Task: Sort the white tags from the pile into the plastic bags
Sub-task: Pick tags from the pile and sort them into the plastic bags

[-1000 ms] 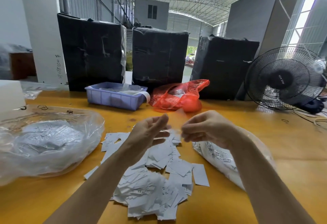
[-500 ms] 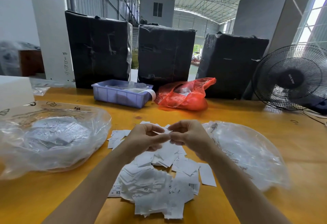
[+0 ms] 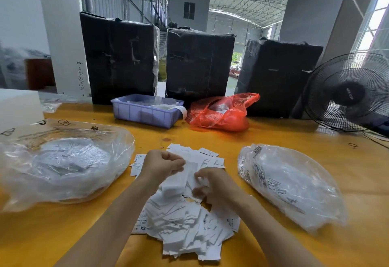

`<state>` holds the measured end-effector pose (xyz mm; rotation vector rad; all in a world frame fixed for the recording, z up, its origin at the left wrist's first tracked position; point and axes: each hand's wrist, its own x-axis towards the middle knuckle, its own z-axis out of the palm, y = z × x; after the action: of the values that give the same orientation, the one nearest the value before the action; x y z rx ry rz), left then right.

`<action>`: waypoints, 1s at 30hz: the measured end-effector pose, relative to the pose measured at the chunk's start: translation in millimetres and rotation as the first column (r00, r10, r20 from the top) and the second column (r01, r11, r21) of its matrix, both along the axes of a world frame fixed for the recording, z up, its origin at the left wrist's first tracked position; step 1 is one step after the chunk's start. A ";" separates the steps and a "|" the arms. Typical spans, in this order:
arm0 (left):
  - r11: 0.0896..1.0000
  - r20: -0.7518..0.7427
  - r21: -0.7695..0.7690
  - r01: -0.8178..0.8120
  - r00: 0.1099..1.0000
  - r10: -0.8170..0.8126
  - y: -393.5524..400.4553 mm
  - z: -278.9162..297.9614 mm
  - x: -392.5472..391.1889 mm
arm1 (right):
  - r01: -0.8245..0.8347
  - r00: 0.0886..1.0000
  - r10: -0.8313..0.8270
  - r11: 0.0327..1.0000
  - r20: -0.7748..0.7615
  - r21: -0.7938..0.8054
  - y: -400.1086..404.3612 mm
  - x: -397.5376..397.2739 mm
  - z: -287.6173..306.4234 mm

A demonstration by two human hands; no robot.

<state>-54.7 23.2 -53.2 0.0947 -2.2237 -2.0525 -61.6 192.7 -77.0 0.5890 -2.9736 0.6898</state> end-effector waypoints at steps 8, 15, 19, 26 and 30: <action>0.999 -0.014 0.048 -0.002 1.000 0.003 2.2 1.5 1.9 | 0.056 0.966 -0.040 0.997 -0.256 0.056 3.8 3.9 0.1; 0.997 -0.014 0.070 0.008 1.000 -0.007 6.8 7.4 1.8 | 0.268 0.942 0.036 0.522 0.335 -0.810 14.8 3.0 27.2; 0.992 0.016 0.097 0.076 0.997 -0.077 8.4 12.4 4.5 | 0.275 0.908 0.154 0.480 0.389 -0.833 16.6 7.5 41.9; 0.979 0.053 0.158 0.126 0.989 -0.135 8.5 16.9 8.7 | 0.230 0.959 0.040 0.473 0.282 -0.850 15.3 12.7 52.2; 0.969 0.066 0.188 0.160 0.982 -0.175 11.5 20.1 11.2 | 0.196 0.974 -0.011 0.539 0.226 -0.819 16.0 14.7 59.6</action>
<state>-43.5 34.8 -33.1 0.0060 -2.1509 -2.3810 -46.9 208.7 -17.4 0.2442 -2.2911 2.0609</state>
